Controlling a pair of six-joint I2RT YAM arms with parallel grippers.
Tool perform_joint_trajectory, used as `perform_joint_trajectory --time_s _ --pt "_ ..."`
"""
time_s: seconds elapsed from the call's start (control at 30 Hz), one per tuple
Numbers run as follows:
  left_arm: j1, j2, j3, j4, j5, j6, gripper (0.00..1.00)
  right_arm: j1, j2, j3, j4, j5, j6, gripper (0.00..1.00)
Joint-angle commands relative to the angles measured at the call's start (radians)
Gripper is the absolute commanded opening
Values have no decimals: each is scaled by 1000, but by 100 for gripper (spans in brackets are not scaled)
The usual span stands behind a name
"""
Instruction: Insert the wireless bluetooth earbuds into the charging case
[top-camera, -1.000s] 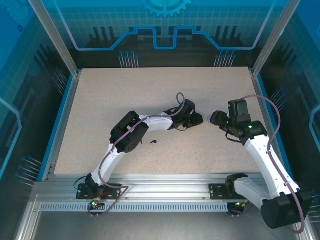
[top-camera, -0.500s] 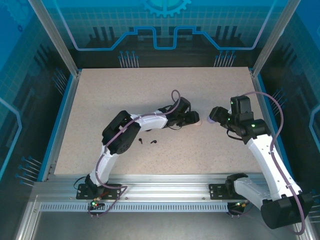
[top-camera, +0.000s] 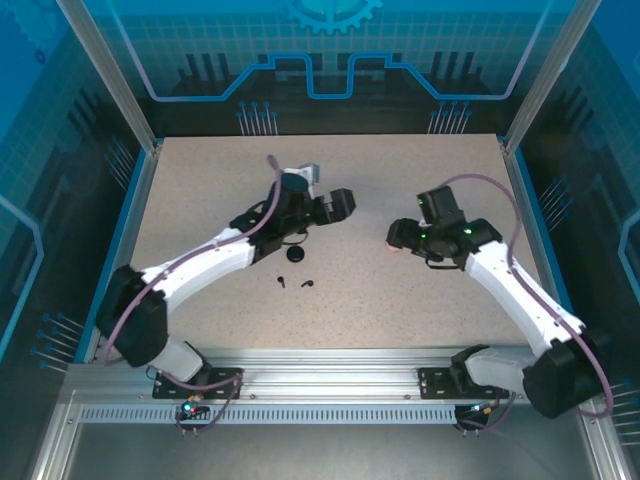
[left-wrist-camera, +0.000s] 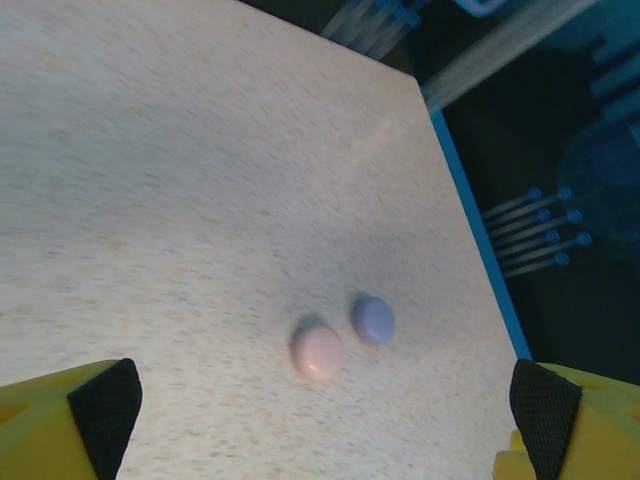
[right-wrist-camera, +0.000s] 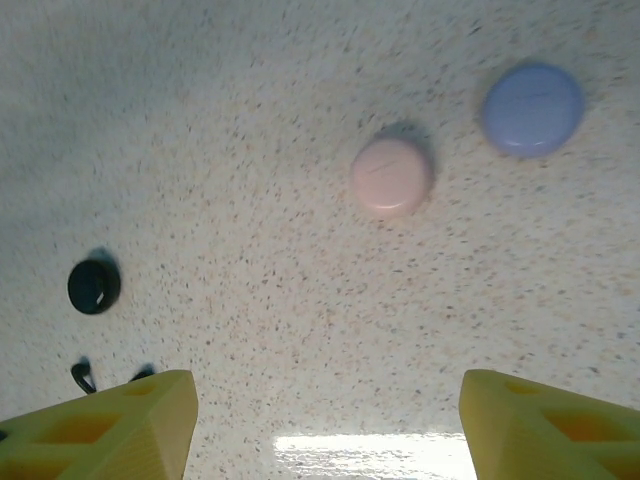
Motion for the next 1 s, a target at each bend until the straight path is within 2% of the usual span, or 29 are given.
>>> perform_joint_trajectory --time_s 0.0,0.2,0.4,0.67,0.8,0.97 --pt "61 -114 -112 -21 -61 46 99 74 96 88 23 50 6 71" --pt "194 -313 -271 -26 -89 17 99 195 333 260 1 76 4 72" --pt "321 -410 -322 -103 -94 -54 99 298 609 517 -103 95 -5 72" --pt "419 -479 -382 -142 -126 -93 99 385 903 828 -267 127 35 76" --pt "470 -502 -416 -139 -99 -120 99 416 1015 952 -327 144 68 77" --pt "490 -528 -444 -140 -88 -133 99 442 1129 1066 -376 170 96 76"
